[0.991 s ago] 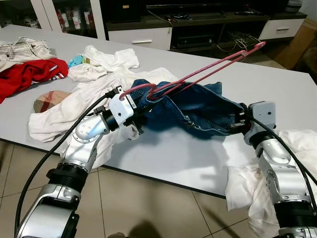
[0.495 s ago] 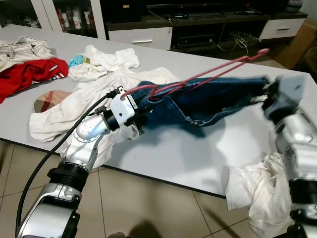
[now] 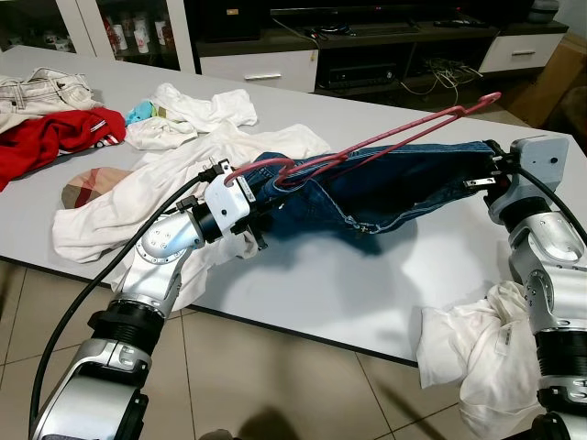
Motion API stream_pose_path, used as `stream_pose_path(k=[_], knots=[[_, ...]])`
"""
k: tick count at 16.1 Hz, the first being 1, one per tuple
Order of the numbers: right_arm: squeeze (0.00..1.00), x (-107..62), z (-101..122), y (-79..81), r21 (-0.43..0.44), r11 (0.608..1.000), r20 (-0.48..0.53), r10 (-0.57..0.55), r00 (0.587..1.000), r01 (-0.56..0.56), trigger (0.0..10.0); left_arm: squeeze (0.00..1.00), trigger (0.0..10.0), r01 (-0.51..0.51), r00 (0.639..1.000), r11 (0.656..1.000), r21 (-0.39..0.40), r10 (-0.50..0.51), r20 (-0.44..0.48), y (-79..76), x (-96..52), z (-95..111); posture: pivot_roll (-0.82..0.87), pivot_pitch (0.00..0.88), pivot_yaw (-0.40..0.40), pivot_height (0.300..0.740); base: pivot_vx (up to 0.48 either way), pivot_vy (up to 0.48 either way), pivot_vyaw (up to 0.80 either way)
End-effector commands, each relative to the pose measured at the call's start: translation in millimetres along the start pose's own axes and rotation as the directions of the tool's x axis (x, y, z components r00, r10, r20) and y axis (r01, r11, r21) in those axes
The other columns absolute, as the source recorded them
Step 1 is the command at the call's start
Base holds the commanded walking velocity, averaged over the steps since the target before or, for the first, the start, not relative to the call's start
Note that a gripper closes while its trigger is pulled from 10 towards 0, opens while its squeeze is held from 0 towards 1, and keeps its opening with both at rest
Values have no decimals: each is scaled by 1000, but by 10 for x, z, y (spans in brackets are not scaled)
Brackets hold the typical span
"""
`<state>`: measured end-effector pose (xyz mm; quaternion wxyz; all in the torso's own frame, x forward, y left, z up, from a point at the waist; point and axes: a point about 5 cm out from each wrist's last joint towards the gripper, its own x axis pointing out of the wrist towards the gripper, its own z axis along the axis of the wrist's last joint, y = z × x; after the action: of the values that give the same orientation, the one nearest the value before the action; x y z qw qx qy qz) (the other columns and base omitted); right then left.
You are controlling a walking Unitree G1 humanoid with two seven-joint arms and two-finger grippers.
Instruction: Hang hanger
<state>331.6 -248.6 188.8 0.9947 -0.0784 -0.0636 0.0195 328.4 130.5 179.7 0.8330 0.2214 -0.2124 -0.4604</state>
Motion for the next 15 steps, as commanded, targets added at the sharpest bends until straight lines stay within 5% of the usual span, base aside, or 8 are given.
stream_pose_path(k=[1,8,9,10,11,12,15], knots=[[0,-17,1,-85,13,999,-4,-35,999,35,0,0,0,-2,1000,1000,23,2,21,50,9,61,-71,0,-26,740,0,0,0],[0,2,27,-102,19,999,-1,-28,1000,28,0,0,0,7,1000,1000,20,-7,23,38,5,60,-71,0,-26,740,0,0,0],[0,20,39,90,33,997,-3,64,998,-64,10000,0,3608,32,999,999,8,-32,-3,-50,8,1,-65,0,-26,740,0,0,0],[0,4,27,400,52,981,-4,189,982,-188,10000,0,4314,37,999,999,-35,-38,-30,-164,29,-79,-65,0,-26,740,0,0,0],[0,4,27,400,52,981,-4,189,982,-188,10000,0,4314,37,999,999,-35,-38,-30,-164,29,-79,-65,0,-26,740,0,0,0],[0,-49,-38,621,69,971,-2,228,974,-228,10000,0,8275,10,999,993,-119,-13,-30,-265,83,-131,-77,0,-13,740,0,0,0],[0,-65,-71,709,75,975,6,207,978,-207,10000,0,10000,32,998,981,-193,-42,-49,-445,107,-222,-80,0,-9,740,0,0,0]])
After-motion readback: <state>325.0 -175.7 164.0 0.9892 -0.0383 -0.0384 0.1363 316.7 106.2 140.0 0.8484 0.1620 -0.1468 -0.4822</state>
